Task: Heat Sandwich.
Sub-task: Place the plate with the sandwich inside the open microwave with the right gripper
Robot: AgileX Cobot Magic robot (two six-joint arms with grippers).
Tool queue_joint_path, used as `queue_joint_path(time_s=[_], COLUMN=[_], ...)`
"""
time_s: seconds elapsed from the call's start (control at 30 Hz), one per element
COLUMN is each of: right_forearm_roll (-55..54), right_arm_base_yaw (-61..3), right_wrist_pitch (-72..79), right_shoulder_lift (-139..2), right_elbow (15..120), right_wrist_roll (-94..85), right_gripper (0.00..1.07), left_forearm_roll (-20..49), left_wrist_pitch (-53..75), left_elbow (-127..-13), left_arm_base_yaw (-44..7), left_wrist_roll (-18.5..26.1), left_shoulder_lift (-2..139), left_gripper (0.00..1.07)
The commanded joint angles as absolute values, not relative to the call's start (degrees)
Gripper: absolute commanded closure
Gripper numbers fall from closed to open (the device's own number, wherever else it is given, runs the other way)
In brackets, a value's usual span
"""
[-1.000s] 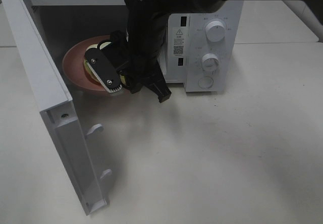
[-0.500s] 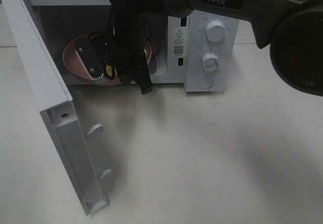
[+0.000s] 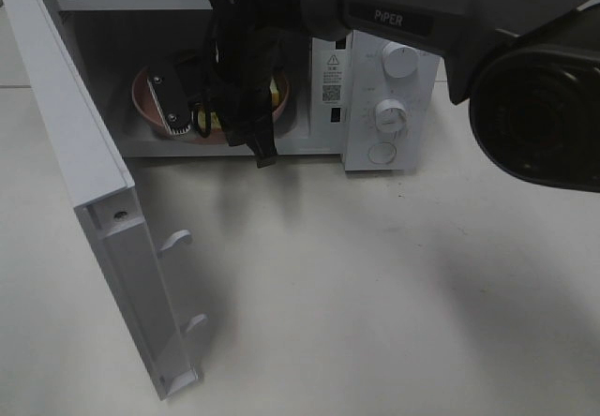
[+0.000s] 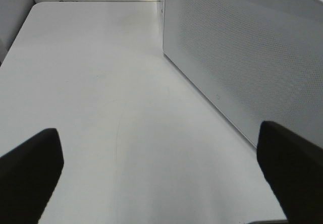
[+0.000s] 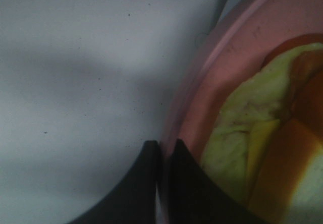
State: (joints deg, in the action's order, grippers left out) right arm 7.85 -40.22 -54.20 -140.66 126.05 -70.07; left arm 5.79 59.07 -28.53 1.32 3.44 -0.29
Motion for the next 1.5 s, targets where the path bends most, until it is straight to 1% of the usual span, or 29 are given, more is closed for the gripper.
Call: queue_joint_path(time_s=[0.03,0.6,0.97,1.07,1.1,1.13,1.17,1.23,1.27,1.3,1.37,1.4,1.43,1.5], right_forearm_roll=[8.48,8.42,8.37,8.48,8.59,8.59,8.59,8.54,8.37,8.37,8.31,8.19,8.19,7.28], right_arm_base_yaw=[-39.30,-37.36,-37.36,-37.36,-37.36,-37.36,-37.36,-37.36,-37.36,-37.36,-37.36,-37.36,-37.36,-37.36], right_wrist_pitch=[-52.60,-49.27,-49.05,-48.82,-48.64,-48.64,-48.64,-48.41,-48.36,-48.36,-48.19,-48.13,-48.13,-48.24], right_shoulder_lift=[-141.46,-143.53,-143.53,-143.53,-143.53,-143.53,-143.53,-143.53,-143.53,-143.53,-143.47,-143.35,-143.35,-143.35], right_elbow=[127.60,128.86,128.86,128.86,128.86,128.86,128.86,128.86,128.86,128.86,128.86,128.51,128.51,128.51], right_wrist_roll=[-69.33,-69.44,-69.04,-67.09,-66.63,-66.63,-66.63,-66.63,-66.41,-66.41,-65.83,-65.37,-65.37,-64.57], right_gripper=[1.04,1.02,0.98,0.89,0.80,0.80,0.75,0.63,0.49,0.49,0.37,0.27,0.27,0.23], left_forearm_roll=[6.07,6.07,6.07,6.07,6.07,6.07,6.07,6.07,6.07,6.07,6.07,6.07,6.07,6.07], left_wrist_pitch=[58.96,58.96,58.96,58.96,58.96,58.96,58.96,58.96,58.96,58.96,58.96,58.96,58.96,58.96], left_elbow=[-28.36,-28.36,-28.36,-28.36,-28.36,-28.36,-28.36,-28.36,-28.36,-28.36,-28.36,-28.36,-28.36,-28.36], left_arm_base_yaw=[0.97,0.97,0.97,0.97,0.97,0.97,0.97,0.97,0.97,0.97,0.97,0.97,0.97,0.97], left_wrist_roll=[3.61,3.61,3.61,3.61,3.61,3.61,3.61,3.61,3.61,3.61,3.61,3.61,3.61,3.61], left_shoulder_lift=[-1.78,-1.78,-1.78,-1.78,-1.78,-1.78,-1.78,-1.78,-1.78,-1.78,-1.78,-1.78,-1.78,-1.78], left_gripper=[0.05,0.05,0.05,0.05,0.05,0.05,0.05,0.05,0.05,0.05,0.05,0.05,0.05,0.05])
